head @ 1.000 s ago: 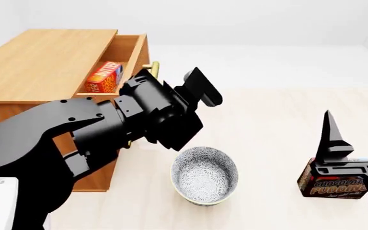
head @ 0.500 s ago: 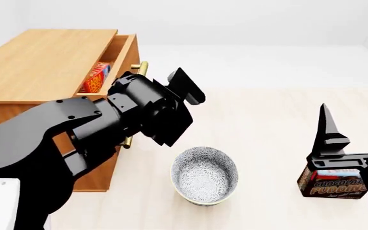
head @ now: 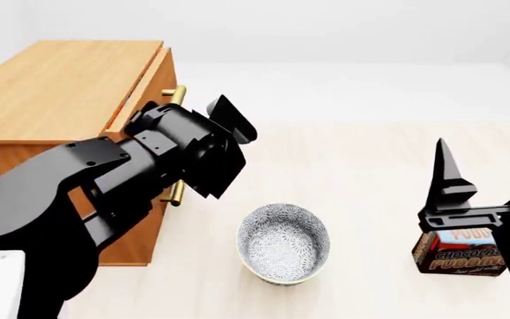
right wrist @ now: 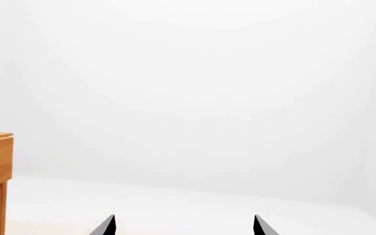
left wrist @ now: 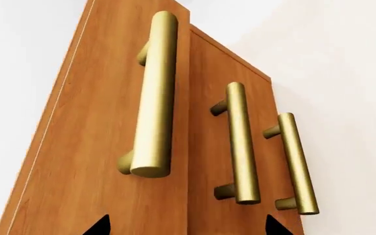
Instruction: Put the butter at the back in the top drawer of the cabinet and close it.
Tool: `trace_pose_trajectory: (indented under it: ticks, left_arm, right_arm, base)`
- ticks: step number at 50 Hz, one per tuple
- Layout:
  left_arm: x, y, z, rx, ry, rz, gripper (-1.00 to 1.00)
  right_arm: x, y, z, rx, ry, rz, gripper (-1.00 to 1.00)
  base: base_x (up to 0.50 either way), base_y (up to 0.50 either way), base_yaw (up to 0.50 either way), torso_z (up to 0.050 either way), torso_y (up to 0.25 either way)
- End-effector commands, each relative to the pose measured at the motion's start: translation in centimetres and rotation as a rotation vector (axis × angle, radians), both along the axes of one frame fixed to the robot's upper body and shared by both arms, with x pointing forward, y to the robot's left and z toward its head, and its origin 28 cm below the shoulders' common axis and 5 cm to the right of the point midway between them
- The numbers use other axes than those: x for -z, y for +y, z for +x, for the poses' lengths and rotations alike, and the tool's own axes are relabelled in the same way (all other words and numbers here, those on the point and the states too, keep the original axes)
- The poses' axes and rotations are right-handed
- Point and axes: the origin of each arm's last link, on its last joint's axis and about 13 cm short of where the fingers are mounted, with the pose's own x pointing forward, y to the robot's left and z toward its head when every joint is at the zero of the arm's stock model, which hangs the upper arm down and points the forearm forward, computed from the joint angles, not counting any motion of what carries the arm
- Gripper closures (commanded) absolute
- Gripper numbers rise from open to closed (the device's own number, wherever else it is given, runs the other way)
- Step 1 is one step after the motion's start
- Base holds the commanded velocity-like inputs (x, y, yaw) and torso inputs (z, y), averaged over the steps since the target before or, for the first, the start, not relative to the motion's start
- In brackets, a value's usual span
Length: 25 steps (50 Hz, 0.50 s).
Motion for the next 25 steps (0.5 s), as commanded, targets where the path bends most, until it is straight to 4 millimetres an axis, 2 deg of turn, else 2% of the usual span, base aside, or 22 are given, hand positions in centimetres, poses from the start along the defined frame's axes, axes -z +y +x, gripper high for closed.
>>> trace_pose_trajectory:
  ticks: [1,13,25]
  left_arm:
    - [0.8,1.9,0.2,-0.067,0.024,-0.003,-1.0]
    - [1.2,3.4,0.0,-0.133,-0.023,0.106,-1.0]
    - [1.6,3.5,-0.3,-0.178,-0.058,0.296,-1.0]
  right_arm:
    - [-0.3,0.4,0.2,-0.013,-0.003,-0.006,-1.0]
    - [-0.6,0.8,0.2,-0.03,-0.012,-0.014,-1.0]
    - [-0.8,1.0,0.1,-0.037,-0.019,-0.017,-1.0]
  base:
    - [0.0,0.0,0.0,0.0,0.0]
    - [0.0,0.0,0.0,0.0,0.0]
    - [0.0,0.0,0.0,0.0,0.0]
